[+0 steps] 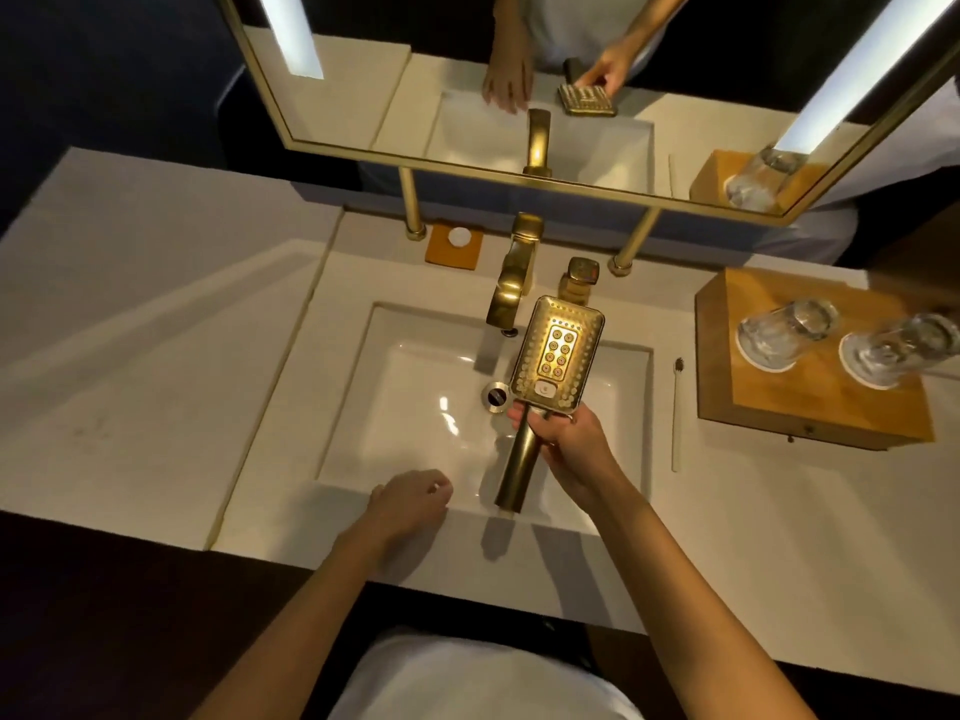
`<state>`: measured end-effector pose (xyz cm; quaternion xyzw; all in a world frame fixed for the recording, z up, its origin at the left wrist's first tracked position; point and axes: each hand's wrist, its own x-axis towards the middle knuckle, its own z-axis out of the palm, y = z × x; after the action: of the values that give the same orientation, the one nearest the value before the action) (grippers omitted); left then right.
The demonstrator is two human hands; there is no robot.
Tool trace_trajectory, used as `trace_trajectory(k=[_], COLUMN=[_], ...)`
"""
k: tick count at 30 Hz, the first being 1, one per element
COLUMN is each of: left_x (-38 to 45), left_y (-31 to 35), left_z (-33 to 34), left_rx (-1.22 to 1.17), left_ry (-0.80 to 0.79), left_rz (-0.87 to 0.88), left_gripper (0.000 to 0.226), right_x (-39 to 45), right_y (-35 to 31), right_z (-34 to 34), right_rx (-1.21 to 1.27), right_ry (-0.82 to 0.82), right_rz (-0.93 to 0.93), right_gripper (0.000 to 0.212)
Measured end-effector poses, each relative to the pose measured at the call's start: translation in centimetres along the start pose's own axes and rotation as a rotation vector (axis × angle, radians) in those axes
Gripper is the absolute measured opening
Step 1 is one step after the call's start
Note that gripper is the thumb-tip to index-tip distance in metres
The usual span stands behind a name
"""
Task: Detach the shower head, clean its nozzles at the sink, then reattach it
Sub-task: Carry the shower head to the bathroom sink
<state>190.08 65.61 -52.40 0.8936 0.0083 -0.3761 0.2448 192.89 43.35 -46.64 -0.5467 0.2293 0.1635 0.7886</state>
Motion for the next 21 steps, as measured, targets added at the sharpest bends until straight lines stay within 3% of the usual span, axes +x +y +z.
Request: trace_trajectory(k=[5, 7, 18, 21], left_x=[-2.0, -2.2, -0.4, -0.3], left_y=[4.3, 4.9, 5.9, 6.6], left_z=[-2.9, -3.2, -4.0, -3.6], left_rx=[-0.856, -1.023, -1.009, -1.045], left_ry=[-0.232, -0.289, -0.380, -0.398], left_rz=[0.014, 0.021, 0.117, 0.132], left_gripper=[0.041, 0.044, 0.025, 0.023], right_x=[0.5, 0.8, -0.5, -0.7], right_y=[1.7, 1.9, 2.8, 2.3], right_z=[2.2, 2.9, 2.8, 1.4], right_rx=[-0.115, -0.106, -0.085, -0.027], right_ry=[0.052, 0.067, 0.041, -0.052], right_rz=[-0.050, -0.067, -0.127, -0.063], right_gripper=[0.040, 0.041, 0.039, 0.046])
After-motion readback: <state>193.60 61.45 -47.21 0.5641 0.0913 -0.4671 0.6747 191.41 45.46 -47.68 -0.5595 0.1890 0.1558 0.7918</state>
